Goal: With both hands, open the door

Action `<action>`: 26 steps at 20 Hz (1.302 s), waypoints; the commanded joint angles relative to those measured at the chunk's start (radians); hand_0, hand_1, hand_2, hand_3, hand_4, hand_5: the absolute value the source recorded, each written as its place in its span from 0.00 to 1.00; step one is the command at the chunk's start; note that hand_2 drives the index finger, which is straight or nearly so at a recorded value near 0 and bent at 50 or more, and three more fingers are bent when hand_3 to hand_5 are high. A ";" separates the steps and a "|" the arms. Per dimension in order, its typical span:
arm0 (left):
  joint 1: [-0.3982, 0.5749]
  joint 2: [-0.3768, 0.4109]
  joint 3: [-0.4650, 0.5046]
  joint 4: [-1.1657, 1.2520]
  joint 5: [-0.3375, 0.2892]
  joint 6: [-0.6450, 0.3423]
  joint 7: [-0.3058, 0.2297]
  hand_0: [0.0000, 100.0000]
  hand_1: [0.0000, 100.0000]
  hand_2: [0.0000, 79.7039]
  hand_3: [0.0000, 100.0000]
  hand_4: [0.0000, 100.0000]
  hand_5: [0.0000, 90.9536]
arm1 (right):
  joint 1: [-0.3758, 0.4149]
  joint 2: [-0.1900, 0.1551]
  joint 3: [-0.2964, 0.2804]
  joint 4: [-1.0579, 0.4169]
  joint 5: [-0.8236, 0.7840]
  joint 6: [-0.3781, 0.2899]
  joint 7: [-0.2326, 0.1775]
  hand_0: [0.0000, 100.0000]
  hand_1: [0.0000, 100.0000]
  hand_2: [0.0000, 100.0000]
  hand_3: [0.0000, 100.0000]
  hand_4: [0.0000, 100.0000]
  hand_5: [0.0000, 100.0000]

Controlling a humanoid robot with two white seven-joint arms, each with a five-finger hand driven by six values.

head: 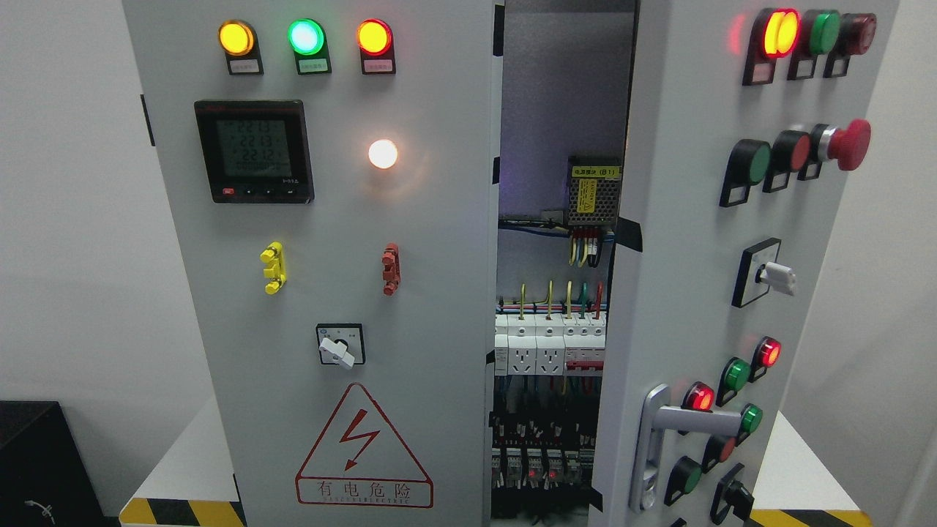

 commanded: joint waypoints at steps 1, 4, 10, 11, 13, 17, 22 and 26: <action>-0.029 0.361 0.173 -0.268 0.052 0.065 -0.007 0.00 0.00 0.00 0.00 0.00 0.00 | 0.000 0.001 0.000 0.000 0.000 0.001 0.000 0.00 0.00 0.00 0.00 0.00 0.00; -0.237 0.378 -0.034 -0.356 0.058 0.068 -0.005 0.00 0.00 0.00 0.00 0.00 0.00 | 0.000 0.001 0.000 0.000 0.000 0.001 0.000 0.00 0.00 0.00 0.00 0.00 0.00; -0.938 0.373 -0.635 -0.443 0.060 0.238 -0.004 0.00 0.00 0.00 0.00 0.00 0.00 | 0.000 0.000 0.000 0.000 0.000 0.001 0.000 0.00 0.00 0.00 0.00 0.00 0.00; -1.039 0.367 -0.713 -0.449 0.060 0.295 -0.002 0.00 0.00 0.00 0.00 0.00 0.00 | 0.000 0.000 0.000 0.000 0.000 0.001 0.000 0.00 0.00 0.00 0.00 0.00 0.00; -1.271 0.338 -0.958 -0.450 0.060 0.323 0.027 0.00 0.00 0.00 0.00 0.00 0.00 | 0.000 0.000 0.000 0.000 0.000 0.001 0.000 0.00 0.00 0.00 0.00 0.00 0.00; -1.739 0.208 -1.495 -0.452 0.064 0.321 0.105 0.00 0.00 0.00 0.00 0.00 0.00 | 0.000 0.000 0.000 0.000 0.000 0.001 0.000 0.00 0.00 0.00 0.00 0.00 0.00; -2.005 -0.050 -1.797 -0.444 0.104 0.321 0.369 0.00 0.00 0.00 0.00 0.00 0.00 | 0.000 0.000 0.000 0.000 0.000 0.001 0.000 0.00 0.00 0.00 0.00 0.00 0.00; -2.091 -0.234 -1.906 -0.444 0.161 0.321 0.479 0.00 0.00 0.00 0.00 0.00 0.00 | 0.000 0.000 0.000 0.000 0.000 0.001 0.000 0.00 0.00 0.00 0.00 0.00 0.00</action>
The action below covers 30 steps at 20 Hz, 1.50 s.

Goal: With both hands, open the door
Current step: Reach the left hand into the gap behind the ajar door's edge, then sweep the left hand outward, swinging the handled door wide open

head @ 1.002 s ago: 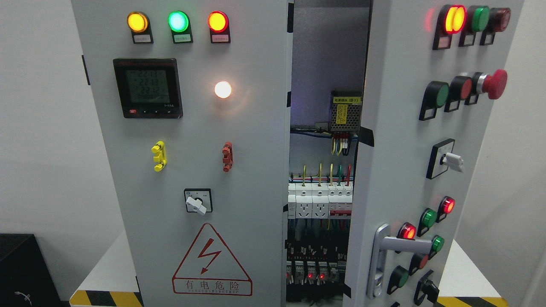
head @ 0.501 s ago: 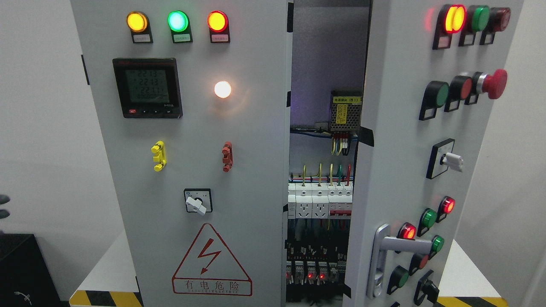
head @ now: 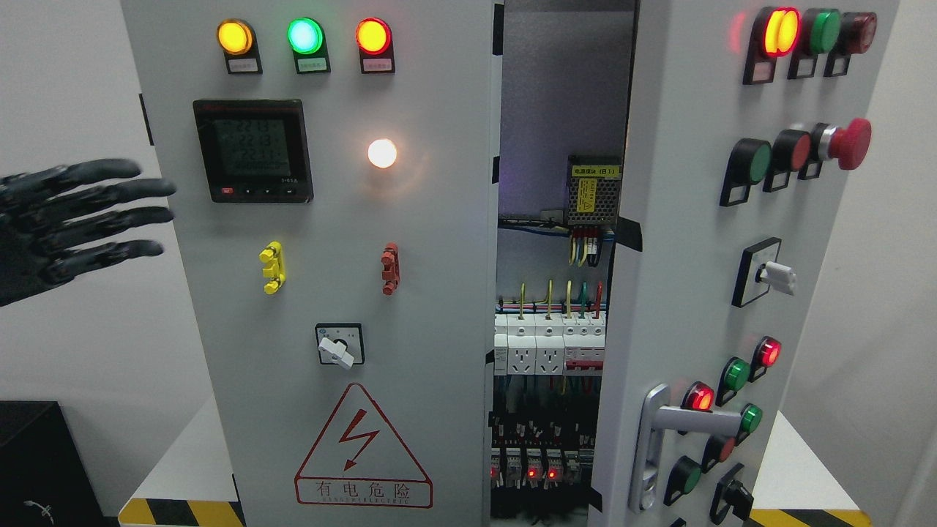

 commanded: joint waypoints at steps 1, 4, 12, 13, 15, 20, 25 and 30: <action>-0.259 -0.361 -0.662 -0.048 0.051 0.000 0.092 0.00 0.00 0.00 0.00 0.00 0.00 | 0.000 0.000 0.000 0.000 0.000 0.001 0.000 0.00 0.00 0.00 0.00 0.00 0.00; -0.259 -0.450 -0.662 -0.048 0.052 -0.002 0.103 0.00 0.00 0.00 0.00 0.00 0.00 | 0.000 0.001 0.000 0.000 0.000 0.001 0.000 0.00 0.00 0.00 0.00 0.00 0.00; -0.262 -0.604 -0.639 -0.033 0.185 -0.099 0.194 0.00 0.00 0.00 0.00 0.00 0.00 | 0.000 0.000 0.000 0.000 0.000 0.001 0.000 0.00 0.00 0.00 0.00 0.00 0.00; -0.262 -0.617 -0.624 -0.033 0.190 -0.100 0.213 0.00 0.00 0.00 0.00 0.00 0.00 | 0.000 0.000 0.000 0.000 0.000 0.001 0.000 0.00 0.00 0.00 0.00 0.00 0.00; -0.255 -0.654 -0.601 -0.028 0.192 -0.100 0.259 0.00 0.00 0.00 0.00 0.00 0.00 | 0.000 0.000 0.000 0.000 0.000 0.001 0.000 0.00 0.00 0.00 0.00 0.00 0.00; -0.251 -0.717 -0.596 -0.028 0.190 -0.102 0.333 0.00 0.00 0.00 0.00 0.00 0.00 | 0.000 0.000 0.000 0.000 0.000 0.001 0.000 0.00 0.00 0.00 0.00 0.00 0.00; -0.247 -0.771 -0.547 -0.026 0.180 -0.103 0.397 0.00 0.00 0.00 0.00 0.00 0.00 | 0.000 0.000 0.000 0.000 0.000 0.001 0.000 0.00 0.00 0.00 0.00 0.00 0.00; -0.247 -0.860 -0.515 -0.034 0.134 -0.106 0.550 0.00 0.00 0.00 0.00 0.00 0.00 | 0.000 0.000 0.000 0.000 0.000 0.001 0.000 0.00 0.00 0.00 0.00 0.00 0.00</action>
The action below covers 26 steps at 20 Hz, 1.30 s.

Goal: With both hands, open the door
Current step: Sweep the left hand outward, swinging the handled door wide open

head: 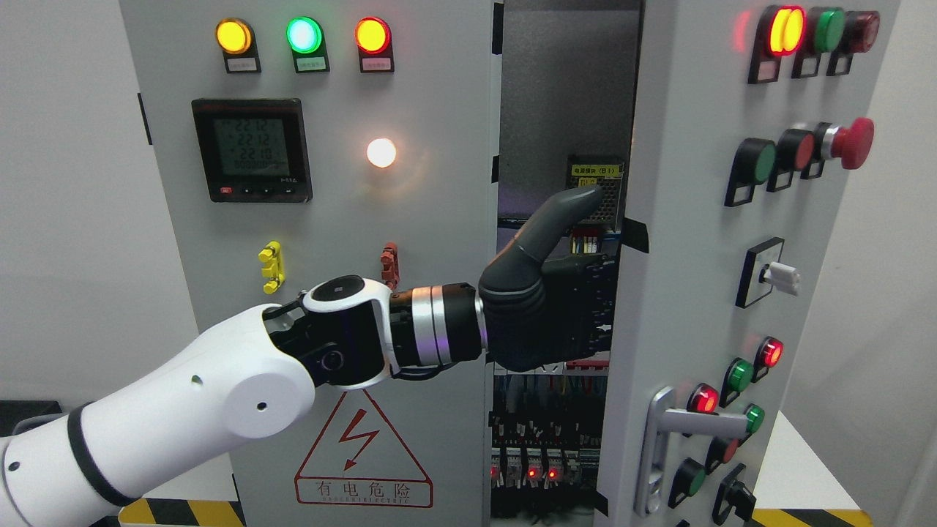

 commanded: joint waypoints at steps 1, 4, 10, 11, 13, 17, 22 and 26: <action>0.003 -0.204 0.026 -0.008 -0.064 -0.001 0.086 0.00 0.00 0.00 0.00 0.00 0.00 | 0.000 0.001 0.000 0.000 0.000 0.001 0.000 0.00 0.00 0.00 0.00 0.00 0.00; 0.018 -0.276 0.069 -0.016 -0.145 0.004 0.098 0.00 0.00 0.00 0.00 0.00 0.00 | 0.000 0.000 0.000 0.000 0.000 0.001 0.000 0.00 0.00 0.00 0.00 0.00 0.00; 0.012 -0.348 0.092 -0.020 -0.164 0.015 0.100 0.00 0.00 0.00 0.00 0.00 0.00 | 0.000 0.000 0.000 0.000 0.000 0.001 0.000 0.00 0.00 0.00 0.00 0.00 0.00; 0.015 -0.363 0.093 -0.020 -0.173 0.015 0.100 0.00 0.00 0.00 0.00 0.00 0.00 | 0.000 0.000 0.000 0.000 0.000 0.001 0.000 0.00 0.00 0.00 0.00 0.00 0.00; 0.025 -0.412 0.096 -0.014 -0.234 0.016 0.104 0.00 0.00 0.00 0.00 0.00 0.00 | 0.000 0.000 0.000 0.000 0.000 0.001 0.000 0.00 0.00 0.00 0.00 0.00 0.00; 0.108 -0.518 0.118 0.012 -0.351 0.018 0.167 0.00 0.00 0.00 0.00 0.00 0.00 | 0.000 0.000 0.000 0.000 0.000 0.001 0.000 0.00 0.00 0.00 0.00 0.00 0.00; 0.110 -0.563 0.116 0.062 -0.357 0.001 0.190 0.00 0.00 0.00 0.00 0.00 0.00 | 0.000 0.001 0.000 0.000 0.000 0.001 0.000 0.00 0.00 0.00 0.00 0.00 0.00; 0.107 -0.566 0.113 0.110 -0.355 -0.031 0.190 0.00 0.00 0.00 0.00 0.00 0.00 | 0.000 0.000 0.000 0.000 0.000 0.001 0.000 0.00 0.00 0.00 0.00 0.00 0.00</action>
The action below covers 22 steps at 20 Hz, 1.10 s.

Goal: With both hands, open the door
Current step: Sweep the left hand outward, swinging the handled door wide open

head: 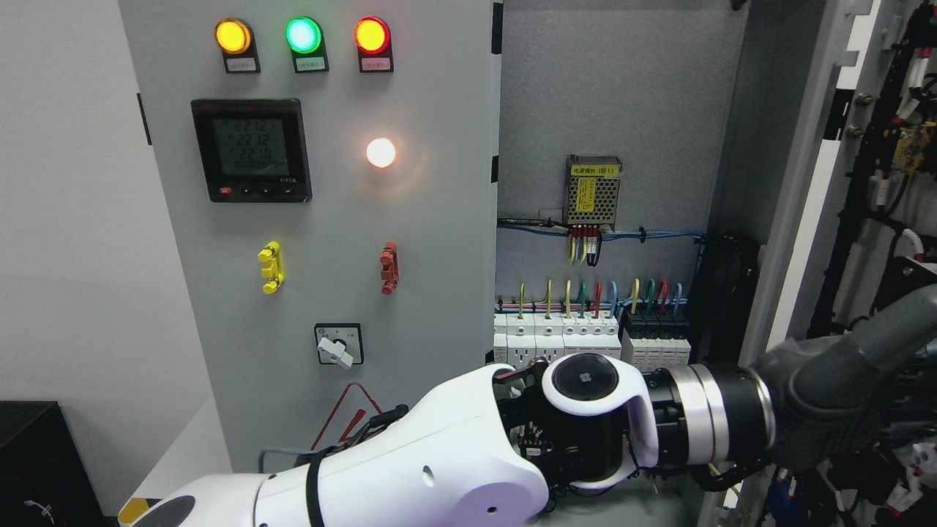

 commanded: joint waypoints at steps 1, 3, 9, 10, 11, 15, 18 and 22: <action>0.010 -0.121 0.017 0.078 -0.023 -0.020 0.003 0.00 0.00 0.00 0.00 0.00 0.00 | 0.000 0.001 0.000 0.000 0.000 0.001 0.000 0.00 0.00 0.00 0.00 0.00 0.00; 0.009 -0.121 0.017 0.081 -0.024 -0.020 0.003 0.00 0.00 0.00 0.00 0.00 0.00 | 0.000 0.000 0.000 0.000 0.000 0.001 0.000 0.00 0.00 0.00 0.00 0.00 0.00; -0.001 -0.123 0.017 0.083 -0.023 -0.020 0.003 0.00 0.00 0.00 0.00 0.00 0.00 | 0.000 0.000 0.000 0.000 0.000 0.001 0.000 0.00 0.00 0.00 0.00 0.00 0.00; -0.001 -0.123 0.017 0.083 -0.024 -0.020 0.003 0.00 0.00 0.00 0.00 0.00 0.00 | 0.000 0.000 0.000 0.000 0.000 0.001 0.000 0.00 0.00 0.00 0.00 0.00 0.00; -0.001 -0.121 0.017 0.083 -0.023 -0.020 0.001 0.00 0.00 0.00 0.00 0.00 0.00 | 0.000 0.000 0.000 0.000 0.000 0.001 0.000 0.00 0.00 0.00 0.00 0.00 0.00; 0.013 -0.092 0.064 0.071 -0.015 0.009 -0.011 0.00 0.00 0.00 0.00 0.00 0.00 | 0.000 0.001 0.000 0.000 0.000 0.001 0.000 0.00 0.00 0.00 0.00 0.00 0.00; 0.027 0.015 0.127 0.060 -0.006 0.104 -0.057 0.00 0.00 0.00 0.00 0.00 0.00 | 0.000 0.001 0.000 0.000 0.000 0.001 0.000 0.00 0.00 0.00 0.00 0.00 0.00; 0.099 0.258 0.153 -0.104 -0.003 0.118 -0.082 0.00 0.00 0.00 0.00 0.00 0.00 | 0.000 0.000 0.000 0.000 0.000 0.001 0.000 0.00 0.00 0.00 0.00 0.00 0.00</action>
